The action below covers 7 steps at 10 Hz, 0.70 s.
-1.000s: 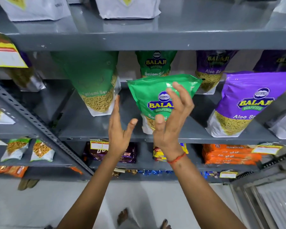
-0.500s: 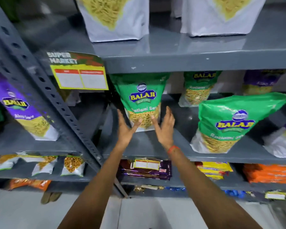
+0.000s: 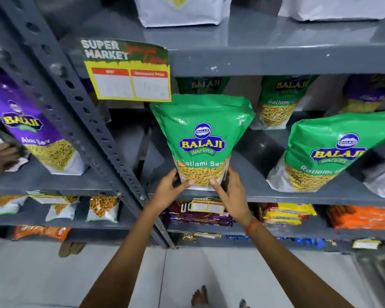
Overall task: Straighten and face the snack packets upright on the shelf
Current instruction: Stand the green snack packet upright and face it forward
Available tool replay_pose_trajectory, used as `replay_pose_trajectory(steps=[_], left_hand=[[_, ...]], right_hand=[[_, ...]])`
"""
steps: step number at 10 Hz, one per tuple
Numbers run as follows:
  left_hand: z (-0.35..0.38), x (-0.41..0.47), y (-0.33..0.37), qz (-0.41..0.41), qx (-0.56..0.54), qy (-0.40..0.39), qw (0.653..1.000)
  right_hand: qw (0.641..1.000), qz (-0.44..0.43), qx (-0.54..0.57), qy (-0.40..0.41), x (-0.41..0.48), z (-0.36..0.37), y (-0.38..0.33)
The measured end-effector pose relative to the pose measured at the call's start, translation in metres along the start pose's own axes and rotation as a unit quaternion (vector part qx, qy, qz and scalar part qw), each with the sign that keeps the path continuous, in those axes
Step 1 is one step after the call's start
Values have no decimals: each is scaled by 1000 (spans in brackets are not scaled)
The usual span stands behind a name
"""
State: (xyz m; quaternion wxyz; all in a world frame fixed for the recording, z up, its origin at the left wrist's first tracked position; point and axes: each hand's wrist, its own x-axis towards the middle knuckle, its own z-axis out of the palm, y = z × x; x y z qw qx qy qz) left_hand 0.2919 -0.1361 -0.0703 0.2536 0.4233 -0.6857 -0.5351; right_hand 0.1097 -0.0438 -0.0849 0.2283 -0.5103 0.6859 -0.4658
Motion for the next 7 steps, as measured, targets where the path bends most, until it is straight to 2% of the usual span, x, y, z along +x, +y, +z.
replay_pose_trajectory(steps=[3, 4, 5, 6, 7], left_hand=[[4, -17, 11, -29, 17, 11, 999], [1, -18, 19, -35, 24, -20, 999], [-2, -23, 33, -58, 47, -43, 996], [-3, -31, 45, -86, 170, -45, 981], [8, -39, 73, -125, 381, -11, 916]], right_hand=[[999, 30, 40, -20, -13, -6, -11], [999, 19, -13, -38, -16, -11, -16], [989, 22, -142, -46, -13, -19, -22], [952, 40, -290, -91, -11, -28, -27], [914, 48, -385, -120, -1, -45, -46]])
